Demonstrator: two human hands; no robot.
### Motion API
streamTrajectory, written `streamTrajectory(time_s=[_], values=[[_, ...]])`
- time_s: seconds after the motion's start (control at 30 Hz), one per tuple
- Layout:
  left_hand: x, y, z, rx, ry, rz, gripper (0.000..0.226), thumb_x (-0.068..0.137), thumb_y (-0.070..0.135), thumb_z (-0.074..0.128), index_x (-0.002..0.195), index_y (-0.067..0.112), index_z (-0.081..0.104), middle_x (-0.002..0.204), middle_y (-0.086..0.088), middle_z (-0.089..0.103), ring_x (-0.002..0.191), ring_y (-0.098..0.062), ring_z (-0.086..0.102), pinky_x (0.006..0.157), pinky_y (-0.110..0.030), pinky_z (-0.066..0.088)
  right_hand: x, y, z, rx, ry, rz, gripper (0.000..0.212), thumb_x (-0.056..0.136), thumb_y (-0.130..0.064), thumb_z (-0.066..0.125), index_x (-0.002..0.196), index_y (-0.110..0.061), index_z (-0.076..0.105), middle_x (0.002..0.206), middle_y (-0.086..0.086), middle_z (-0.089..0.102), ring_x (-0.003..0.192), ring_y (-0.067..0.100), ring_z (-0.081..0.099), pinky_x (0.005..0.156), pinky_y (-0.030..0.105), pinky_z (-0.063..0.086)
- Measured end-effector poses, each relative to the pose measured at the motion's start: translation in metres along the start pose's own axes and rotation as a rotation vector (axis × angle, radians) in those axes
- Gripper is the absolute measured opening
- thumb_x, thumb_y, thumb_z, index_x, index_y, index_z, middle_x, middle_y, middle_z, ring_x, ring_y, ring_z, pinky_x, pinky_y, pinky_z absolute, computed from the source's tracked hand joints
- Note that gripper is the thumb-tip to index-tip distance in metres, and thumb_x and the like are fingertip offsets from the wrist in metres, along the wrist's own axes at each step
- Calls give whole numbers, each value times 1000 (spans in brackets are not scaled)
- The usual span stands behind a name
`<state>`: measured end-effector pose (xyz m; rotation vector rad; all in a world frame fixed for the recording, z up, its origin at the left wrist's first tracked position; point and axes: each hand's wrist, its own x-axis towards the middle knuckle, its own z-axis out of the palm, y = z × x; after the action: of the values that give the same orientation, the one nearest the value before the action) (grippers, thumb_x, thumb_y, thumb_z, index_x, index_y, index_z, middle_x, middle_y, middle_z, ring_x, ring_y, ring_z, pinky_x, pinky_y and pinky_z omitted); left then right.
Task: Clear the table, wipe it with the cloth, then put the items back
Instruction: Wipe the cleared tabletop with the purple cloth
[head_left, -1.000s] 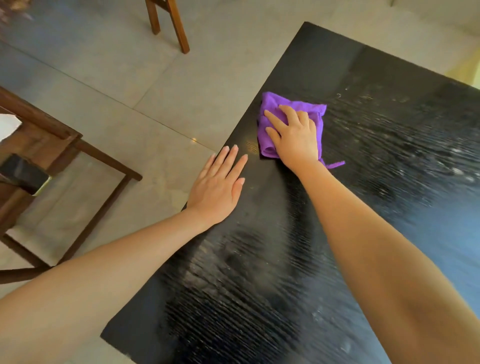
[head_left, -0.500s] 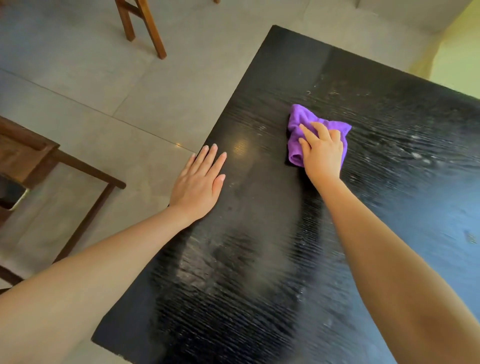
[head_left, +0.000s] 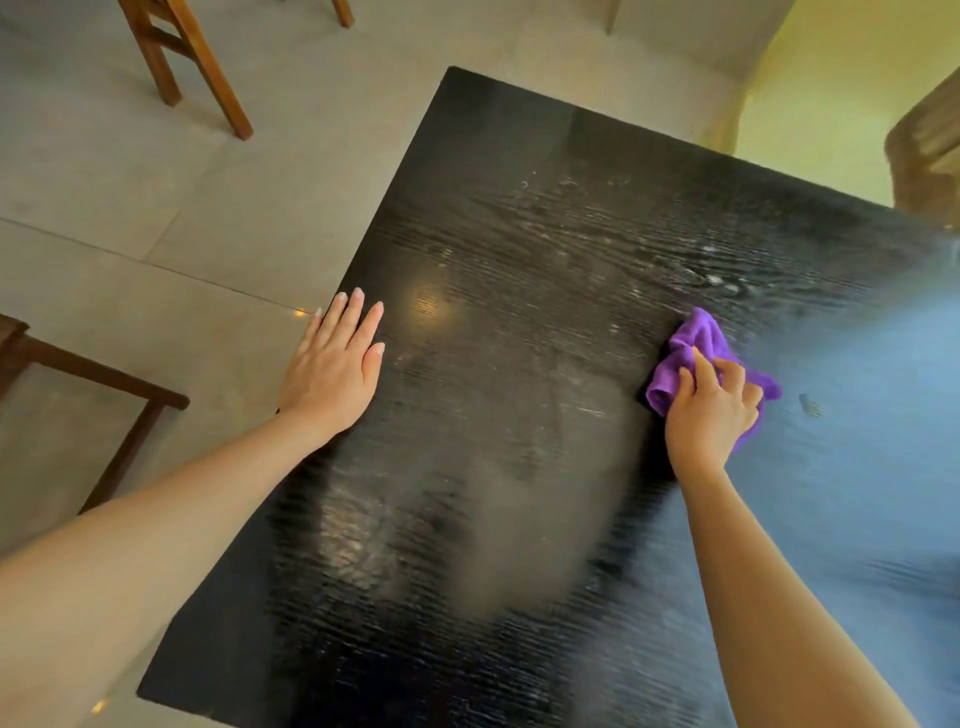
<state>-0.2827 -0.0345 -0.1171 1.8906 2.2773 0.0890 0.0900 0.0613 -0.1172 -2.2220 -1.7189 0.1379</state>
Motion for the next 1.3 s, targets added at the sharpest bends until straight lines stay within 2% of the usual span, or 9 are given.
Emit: streamTrajectory(time_s=[0.13,0.2,0.4,0.53,0.67,0.83,0.93,1.1,1.3], values=[[1,0,1,5,4,-2,59,96,40,8,151,18,15,160,-6,10,149,-20,4,121,-37,3,-3,-24,4,46,-14,211,34,96,-26,44,125,-17,60,128,14,50,115,40,39,95,46,32],[1,-1,2,8,15,8,62,95,41,5,150,17,18,160,-8,13,149,-21,7,121,-38,5,-5,-49,10,54,-26,234,35,97,-28,42,126,-20,59,128,13,49,116,39,38,95,46,31],[1,-1,4,30,17,24,58,98,38,7,150,15,18,159,-10,14,148,-24,9,121,-39,5,-31,-138,36,86,-93,154,34,95,-30,45,125,-25,60,128,8,51,113,35,41,90,42,32],[1,-2,5,13,6,35,54,100,36,12,150,16,14,160,-10,11,148,-24,6,121,-41,6,-83,-181,44,26,-157,-69,34,94,-33,46,123,-26,61,118,8,57,101,34,49,80,41,38],[2,-4,5,22,3,43,56,98,36,14,149,14,20,158,-11,17,148,-25,12,121,-41,10,-146,-166,31,-14,-68,-268,36,85,-37,43,107,-26,70,96,0,67,73,28,57,65,34,48],[2,-4,4,25,-7,56,53,102,33,19,150,12,17,159,-12,13,148,-25,8,121,-41,6,-240,-114,8,-57,-42,-223,36,85,-37,46,110,-28,70,99,-2,69,69,23,53,68,33,33],[2,-4,5,32,1,52,56,100,37,14,150,12,17,159,-11,12,148,-25,7,121,-40,5,-210,-91,8,-68,40,-232,32,85,-36,51,109,-27,70,98,0,69,73,25,52,70,36,35],[2,-4,6,44,7,49,58,98,38,10,151,13,16,160,-11,11,148,-25,6,121,-40,6,-87,-74,16,-44,108,-180,32,84,-37,50,104,-23,72,96,4,68,79,32,58,69,39,47],[2,-4,8,41,10,34,53,102,33,18,151,16,12,161,-8,6,149,-22,1,121,-37,1,-20,-60,24,-41,47,-187,36,91,-38,43,113,-23,68,115,6,63,98,37,52,75,41,37]])
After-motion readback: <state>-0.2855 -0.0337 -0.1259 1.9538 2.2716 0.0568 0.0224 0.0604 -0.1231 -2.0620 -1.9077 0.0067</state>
